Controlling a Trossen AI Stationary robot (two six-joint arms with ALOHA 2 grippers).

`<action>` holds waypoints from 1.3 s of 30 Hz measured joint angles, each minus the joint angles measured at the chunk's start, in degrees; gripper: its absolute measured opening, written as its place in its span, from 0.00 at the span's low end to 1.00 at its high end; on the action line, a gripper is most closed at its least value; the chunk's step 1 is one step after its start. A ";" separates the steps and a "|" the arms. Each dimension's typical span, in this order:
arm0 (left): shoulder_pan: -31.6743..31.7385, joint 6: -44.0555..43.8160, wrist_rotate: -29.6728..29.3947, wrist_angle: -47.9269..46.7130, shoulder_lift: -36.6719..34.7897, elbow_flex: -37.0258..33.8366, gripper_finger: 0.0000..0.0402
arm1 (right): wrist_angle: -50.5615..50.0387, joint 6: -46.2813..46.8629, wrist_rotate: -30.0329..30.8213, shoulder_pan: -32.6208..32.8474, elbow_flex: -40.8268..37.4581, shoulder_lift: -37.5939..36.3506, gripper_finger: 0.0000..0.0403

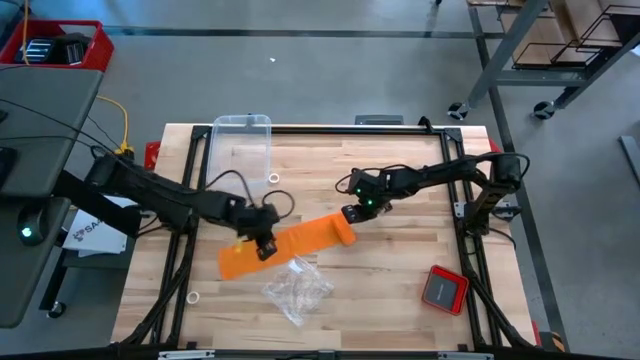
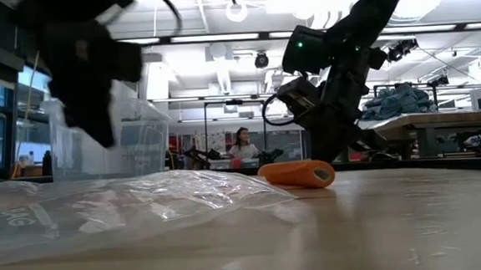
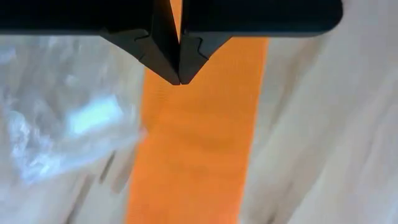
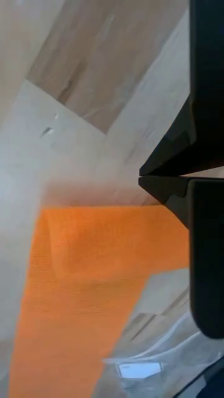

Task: Roll bandage
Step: Roll the orange bandage

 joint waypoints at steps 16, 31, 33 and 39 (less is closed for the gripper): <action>6.06 22.87 4.75 21.63 15.99 1.02 0.00 | 0.14 -1.04 -2.51 -0.42 0.00 -0.02 0.00; 5.88 19.94 6.85 27.05 22.69 1.26 0.00 | 0.31 -1.46 -2.54 0.29 0.00 0.87 0.00; 5.87 19.30 6.82 27.05 22.71 1.24 0.00 | 0.52 -0.89 -2.54 1.02 0.00 1.76 0.00; 5.86 15.53 9.19 24.78 22.83 1.24 0.00 | 3.91 2.95 -2.47 2.40 0.00 2.47 0.00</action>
